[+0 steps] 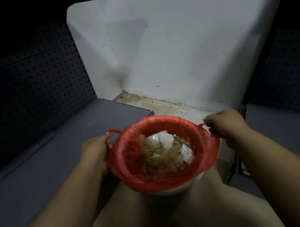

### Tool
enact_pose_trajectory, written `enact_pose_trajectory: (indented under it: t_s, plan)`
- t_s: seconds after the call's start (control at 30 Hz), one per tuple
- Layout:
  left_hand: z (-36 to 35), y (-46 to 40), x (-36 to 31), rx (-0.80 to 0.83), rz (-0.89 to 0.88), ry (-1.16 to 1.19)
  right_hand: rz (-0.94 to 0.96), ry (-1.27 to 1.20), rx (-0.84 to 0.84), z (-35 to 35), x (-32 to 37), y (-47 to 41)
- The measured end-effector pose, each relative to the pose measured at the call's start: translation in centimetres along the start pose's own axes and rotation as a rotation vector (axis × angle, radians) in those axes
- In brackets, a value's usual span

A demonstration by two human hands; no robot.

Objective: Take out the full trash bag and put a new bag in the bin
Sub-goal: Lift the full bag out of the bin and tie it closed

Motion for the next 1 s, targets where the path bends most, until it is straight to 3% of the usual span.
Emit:
enact_pose_trajectory:
  t_s: [0.17, 0.4, 0.57, 0.77, 0.93, 1.0]
  plan:
    - [-1.2, 2.1, -2.5, -0.004, -0.259, -0.254, 0.106, -0.084, 0.008, -0.2, 2.6, -0.3]
    - [-2.7, 2.7, -3.8, -0.036, -0.465, -0.247, 0.191, -0.224, -0.077, -0.9, 3.3, -0.9]
    - [-3.4, 2.8, -4.5, -0.062, -0.659, -0.373, 0.266, -0.235, -0.085, -1.3, 3.7, -1.1]
    - [-4.8, 4.4, -4.9, -0.002, -0.754, -0.282, 0.386, -0.173, -0.015, -2.8, 5.4, -0.6]
    - [-6.1, 5.5, -5.8, 0.148, -0.754, -0.085, 0.295, -0.312, 0.028, -3.5, 5.3, -0.7]
    - [-6.7, 6.2, -6.3, 0.233, -0.778, -0.030, 0.285, -0.243, 0.052, -3.4, 5.3, -1.2]
Point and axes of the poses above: each hand's wrist, its own y-axis away from the middle knuckle, its own z-axis out of the back of the hand, x = y × z, the point moved 3 cm from there along -y, towards the middle knuckle, and after that the axes turned 10 degrees about z, right-handed, at the moved point
